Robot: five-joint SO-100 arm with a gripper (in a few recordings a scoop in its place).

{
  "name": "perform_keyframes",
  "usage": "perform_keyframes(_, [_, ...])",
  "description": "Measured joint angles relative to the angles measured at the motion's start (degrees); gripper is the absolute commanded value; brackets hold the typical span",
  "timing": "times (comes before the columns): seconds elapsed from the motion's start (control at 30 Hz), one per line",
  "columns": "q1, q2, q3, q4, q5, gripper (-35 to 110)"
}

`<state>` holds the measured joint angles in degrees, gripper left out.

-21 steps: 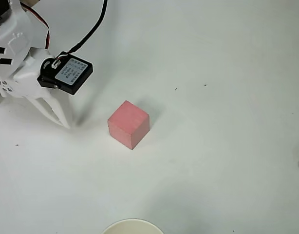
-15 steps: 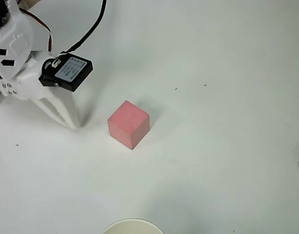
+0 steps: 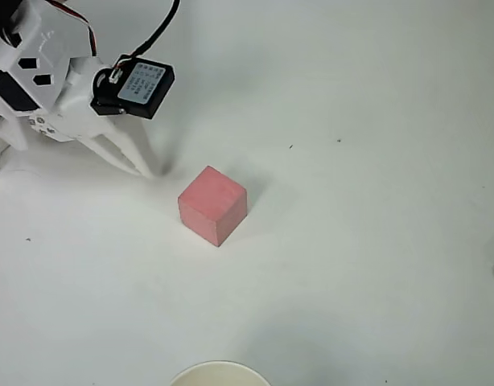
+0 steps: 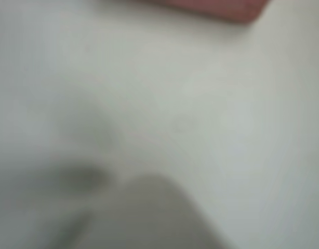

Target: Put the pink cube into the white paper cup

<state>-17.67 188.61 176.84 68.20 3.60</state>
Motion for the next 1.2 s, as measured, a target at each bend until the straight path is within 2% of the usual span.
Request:
perform_keyframes(0.23, [1.1,-3.2,-6.4,-1.8,-1.1,0])
perform_keyframes(0.47, [1.9,-25.1,-22.8,-2.6,-3.2,0])
perform_keyframes(0.67, [2.2,-33.7,-28.1,-7.2,-3.3,0])
perform_keyframes(0.83, [2.2,-41.3,-28.6,-9.7,-3.3,9])
perform_keyframes(1.03, [2.2,-53.9,-36.6,-10.7,-3.3,14])
perform_keyframes(1.2, [2.2,-56.8,-39.1,-12.0,-3.3,19])
